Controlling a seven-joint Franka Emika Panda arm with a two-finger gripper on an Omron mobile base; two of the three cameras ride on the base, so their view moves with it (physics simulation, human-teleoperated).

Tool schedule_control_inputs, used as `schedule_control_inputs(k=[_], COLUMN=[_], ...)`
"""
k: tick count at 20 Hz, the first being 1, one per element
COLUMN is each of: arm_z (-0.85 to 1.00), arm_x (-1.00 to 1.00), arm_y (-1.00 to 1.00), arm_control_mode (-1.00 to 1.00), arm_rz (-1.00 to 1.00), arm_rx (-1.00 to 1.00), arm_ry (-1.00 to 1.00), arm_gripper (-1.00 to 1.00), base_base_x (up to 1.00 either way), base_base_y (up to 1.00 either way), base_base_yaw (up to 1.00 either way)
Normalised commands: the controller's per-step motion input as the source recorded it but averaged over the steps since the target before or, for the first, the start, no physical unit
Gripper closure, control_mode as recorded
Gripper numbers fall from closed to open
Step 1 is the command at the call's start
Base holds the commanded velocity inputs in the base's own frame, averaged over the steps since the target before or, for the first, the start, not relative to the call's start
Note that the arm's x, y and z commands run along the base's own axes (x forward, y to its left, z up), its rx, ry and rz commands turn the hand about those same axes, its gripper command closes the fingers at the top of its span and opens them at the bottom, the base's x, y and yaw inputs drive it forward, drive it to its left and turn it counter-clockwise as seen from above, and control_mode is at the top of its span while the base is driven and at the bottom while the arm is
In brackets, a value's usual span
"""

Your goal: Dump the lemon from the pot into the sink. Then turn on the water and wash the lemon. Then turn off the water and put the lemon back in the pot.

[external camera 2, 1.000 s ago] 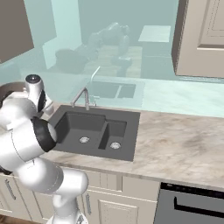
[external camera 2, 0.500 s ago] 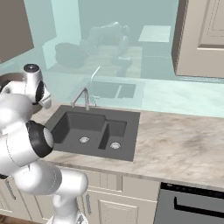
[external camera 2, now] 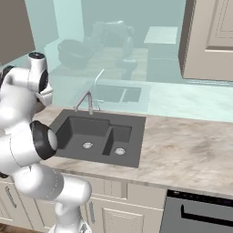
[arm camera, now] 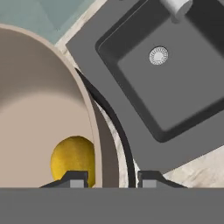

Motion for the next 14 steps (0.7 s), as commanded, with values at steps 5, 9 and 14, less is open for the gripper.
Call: schedule_control_inputs(k=[5, 9, 14], arm_z=[0.26, 0.31, 0.25], arm_x=[-0.08, -0.14, -0.07], arm_y=[-0.23, -0.24, -0.31], arm_control_mode=[-1.0, -1.0, -1.0], arm_rz=[-0.08, -0.08, -0.12], arm_rx=[0.01, 0.07, 0.12], arm_ry=[0.09, 0.09, 0.13], arm_gripper=[1.0, 1.0, 1.0], base_base_x=[0.0, 0.0, 0.0], base_base_y=[0.0, 0.0, 0.0], base_base_yaw=[0.0, 0.0, 0.0])
